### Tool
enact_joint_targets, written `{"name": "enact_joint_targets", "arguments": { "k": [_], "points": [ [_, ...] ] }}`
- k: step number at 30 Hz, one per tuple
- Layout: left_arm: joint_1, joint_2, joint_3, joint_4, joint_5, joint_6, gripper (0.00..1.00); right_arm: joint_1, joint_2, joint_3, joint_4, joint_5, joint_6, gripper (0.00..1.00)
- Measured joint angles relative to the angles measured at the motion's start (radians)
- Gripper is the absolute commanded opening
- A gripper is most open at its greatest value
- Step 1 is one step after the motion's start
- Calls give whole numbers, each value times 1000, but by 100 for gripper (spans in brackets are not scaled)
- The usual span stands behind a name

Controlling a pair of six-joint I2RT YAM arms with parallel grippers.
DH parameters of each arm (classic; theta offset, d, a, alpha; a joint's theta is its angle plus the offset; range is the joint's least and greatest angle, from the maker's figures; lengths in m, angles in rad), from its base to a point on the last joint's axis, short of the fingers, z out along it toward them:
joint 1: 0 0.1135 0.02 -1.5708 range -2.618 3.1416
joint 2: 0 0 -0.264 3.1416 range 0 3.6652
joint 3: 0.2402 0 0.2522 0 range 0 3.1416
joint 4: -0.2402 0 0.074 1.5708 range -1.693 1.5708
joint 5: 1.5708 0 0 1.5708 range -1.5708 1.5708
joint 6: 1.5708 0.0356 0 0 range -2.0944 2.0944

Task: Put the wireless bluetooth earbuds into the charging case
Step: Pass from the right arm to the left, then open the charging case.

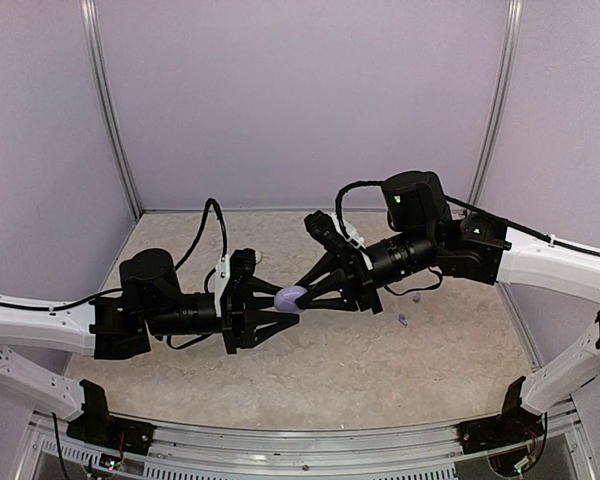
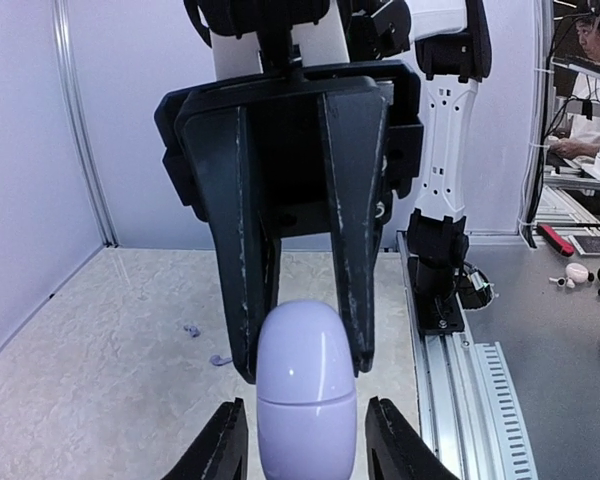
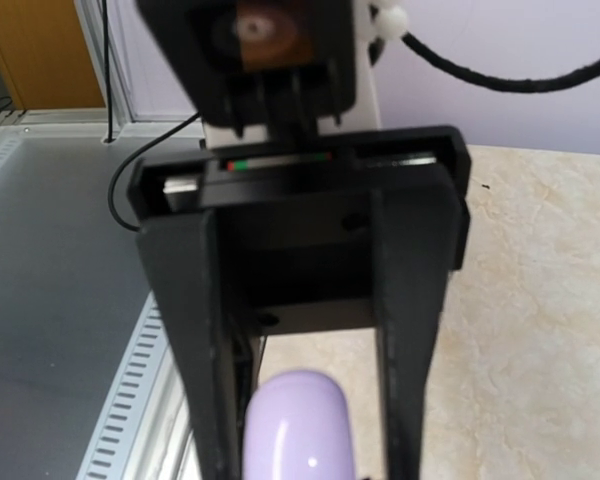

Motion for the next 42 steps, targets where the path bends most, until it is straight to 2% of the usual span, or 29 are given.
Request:
{"name": "enact_joint_targets", "arguments": {
  "k": [7, 16, 23, 25, 29, 31, 35, 42],
  "points": [
    [-2, 9, 0, 36, 9, -8, 29, 0, 0, 0, -2, 1, 0, 3],
    [-2, 27, 0, 40, 6, -10, 33, 0, 0, 6, -2, 2, 0, 3],
    [-2, 33, 0, 44, -6, -12, 17, 0, 0, 6, -3, 5, 0, 4],
    [-2, 33, 0, 44, -5, -11, 14, 0, 0, 6, -2, 4, -2, 10],
    [-2, 32, -13, 66, 2, 0, 10, 0, 0, 6, -2, 2, -1, 29],
    [-2, 30, -25, 86, 4, 9, 9, 1, 1, 6, -2, -1, 6, 35],
    [-2, 19, -51, 108, 11, 23, 9, 0, 2, 9, -2, 0, 11, 40],
    [-2, 5, -68, 131, 20, 40, 8, -1, 2, 21, 5, 20, 19, 41]
  ]
}}
